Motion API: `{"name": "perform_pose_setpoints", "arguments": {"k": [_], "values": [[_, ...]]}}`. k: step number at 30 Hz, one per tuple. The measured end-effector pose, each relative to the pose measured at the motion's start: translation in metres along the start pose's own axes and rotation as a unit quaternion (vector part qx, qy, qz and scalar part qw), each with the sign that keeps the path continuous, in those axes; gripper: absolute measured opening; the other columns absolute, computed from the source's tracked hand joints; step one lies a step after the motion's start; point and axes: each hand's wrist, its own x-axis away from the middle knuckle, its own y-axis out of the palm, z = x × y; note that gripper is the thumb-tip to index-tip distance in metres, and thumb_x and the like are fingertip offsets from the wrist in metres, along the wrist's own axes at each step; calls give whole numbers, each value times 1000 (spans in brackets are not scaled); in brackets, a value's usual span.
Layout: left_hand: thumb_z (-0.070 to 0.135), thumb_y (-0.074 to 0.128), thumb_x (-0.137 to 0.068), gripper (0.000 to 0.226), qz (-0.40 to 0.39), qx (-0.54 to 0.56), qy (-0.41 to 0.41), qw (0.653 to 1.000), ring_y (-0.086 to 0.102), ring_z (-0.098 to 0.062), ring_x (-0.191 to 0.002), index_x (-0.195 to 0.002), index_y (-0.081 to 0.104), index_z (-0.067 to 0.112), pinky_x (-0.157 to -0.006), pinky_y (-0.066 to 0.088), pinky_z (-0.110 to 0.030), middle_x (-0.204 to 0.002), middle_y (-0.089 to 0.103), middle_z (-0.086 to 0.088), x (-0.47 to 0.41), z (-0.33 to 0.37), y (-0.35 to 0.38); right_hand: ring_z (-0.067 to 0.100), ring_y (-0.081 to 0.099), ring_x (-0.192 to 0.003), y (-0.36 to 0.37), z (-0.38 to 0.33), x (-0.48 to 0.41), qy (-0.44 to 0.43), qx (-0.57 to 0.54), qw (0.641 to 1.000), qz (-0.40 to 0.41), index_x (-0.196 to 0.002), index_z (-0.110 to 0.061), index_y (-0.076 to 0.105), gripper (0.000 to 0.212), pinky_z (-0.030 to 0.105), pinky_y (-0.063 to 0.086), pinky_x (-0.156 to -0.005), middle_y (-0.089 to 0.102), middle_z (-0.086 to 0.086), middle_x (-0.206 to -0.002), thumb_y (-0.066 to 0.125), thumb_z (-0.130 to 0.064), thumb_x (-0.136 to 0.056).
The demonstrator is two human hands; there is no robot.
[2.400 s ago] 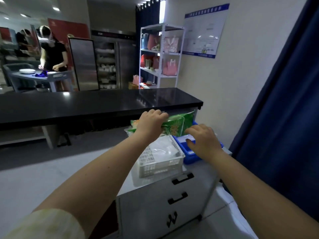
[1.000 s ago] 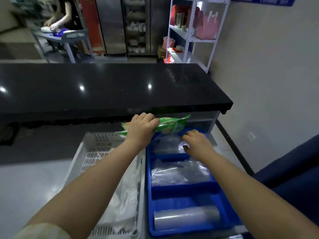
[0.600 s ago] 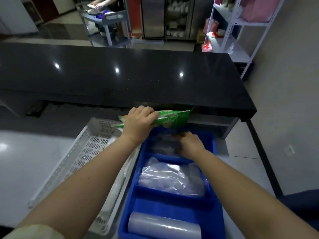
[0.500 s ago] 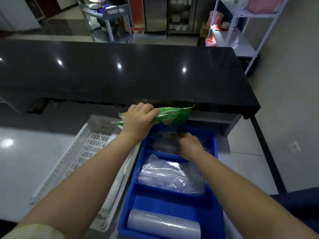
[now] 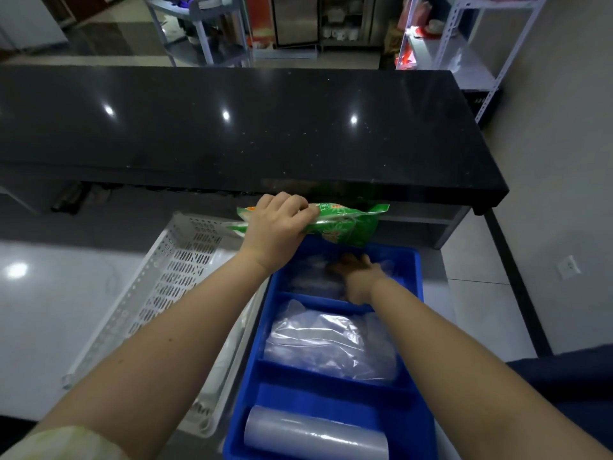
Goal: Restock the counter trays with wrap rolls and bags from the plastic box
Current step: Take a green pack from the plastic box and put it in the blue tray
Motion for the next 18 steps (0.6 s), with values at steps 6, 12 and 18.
{"name": "perform_pose_setpoints", "arguments": {"k": [6,12,18], "values": [[-3,73,-67,25,11,9,-7,1000,62,-30,-71,-89,72,9,-58,46,-36,-82,68,-9,6,5,-8,32,51,-117,9,12,-1,2,-73,995,65,-131,-35,47,52,40,48,-92,50,4,-136,63,-35,-82],[-6,75,-60,34,-1,30,-17,999,60,-30,-69,-90,72,10,-59,44,-35,-82,67,-8,7,17,-18,29,58,-109,-4,2,15,-12,-22,996,89,-118,-27,56,29,36,50,-82,61,4,-124,54,-23,-90],[1,81,-60,37,-29,54,-32,998,60,-31,-75,-96,71,9,-62,45,-37,-87,67,-10,1,15,-35,33,58,-95,-26,-5,77,-61,2,969,241,-103,-16,63,23,37,48,-71,64,8,-106,61,-18,-80]]}}
